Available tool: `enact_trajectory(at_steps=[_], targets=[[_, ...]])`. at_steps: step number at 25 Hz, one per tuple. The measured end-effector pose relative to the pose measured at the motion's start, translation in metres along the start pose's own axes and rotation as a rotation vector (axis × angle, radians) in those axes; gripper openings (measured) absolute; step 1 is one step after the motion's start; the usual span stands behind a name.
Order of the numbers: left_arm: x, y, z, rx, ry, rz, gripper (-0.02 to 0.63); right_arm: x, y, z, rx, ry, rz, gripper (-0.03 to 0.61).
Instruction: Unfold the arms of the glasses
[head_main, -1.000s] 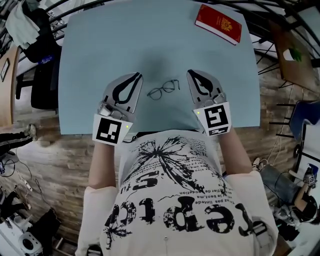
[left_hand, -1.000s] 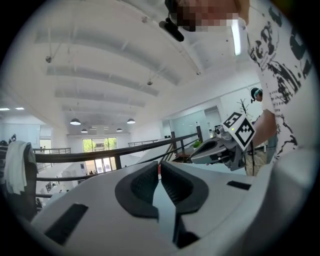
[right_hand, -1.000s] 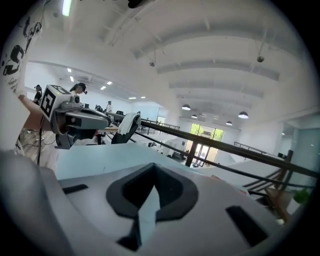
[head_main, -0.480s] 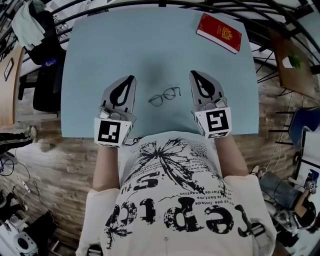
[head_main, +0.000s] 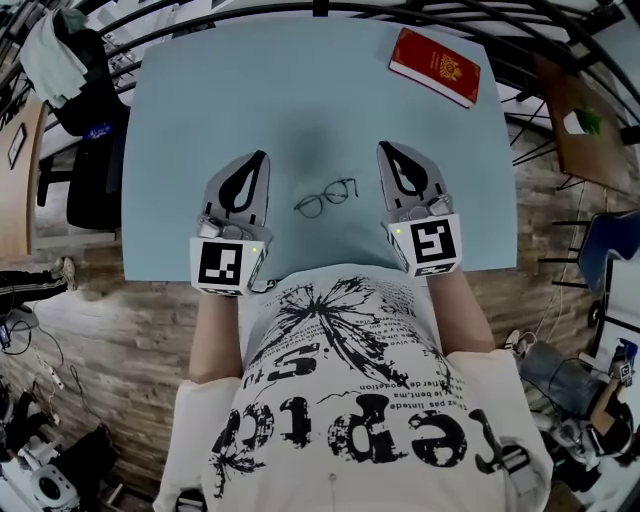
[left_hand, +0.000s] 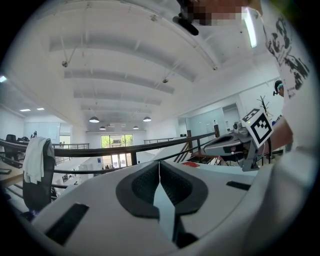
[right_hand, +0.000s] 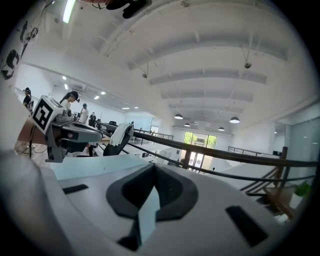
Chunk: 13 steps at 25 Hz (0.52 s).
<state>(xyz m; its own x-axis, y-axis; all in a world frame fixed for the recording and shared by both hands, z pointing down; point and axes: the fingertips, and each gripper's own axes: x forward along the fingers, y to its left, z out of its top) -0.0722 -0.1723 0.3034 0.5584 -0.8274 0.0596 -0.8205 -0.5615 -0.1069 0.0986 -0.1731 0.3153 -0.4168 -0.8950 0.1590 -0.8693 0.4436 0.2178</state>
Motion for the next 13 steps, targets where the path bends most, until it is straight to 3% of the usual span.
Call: enact_trajectory(at_steps=[13], targets=[[0.011, 0.001, -0.007, -0.005, 0.029, 0.001, 0.020, 0.003, -0.006, -0.016, 0.016, 0.036, 0.009, 0.008]])
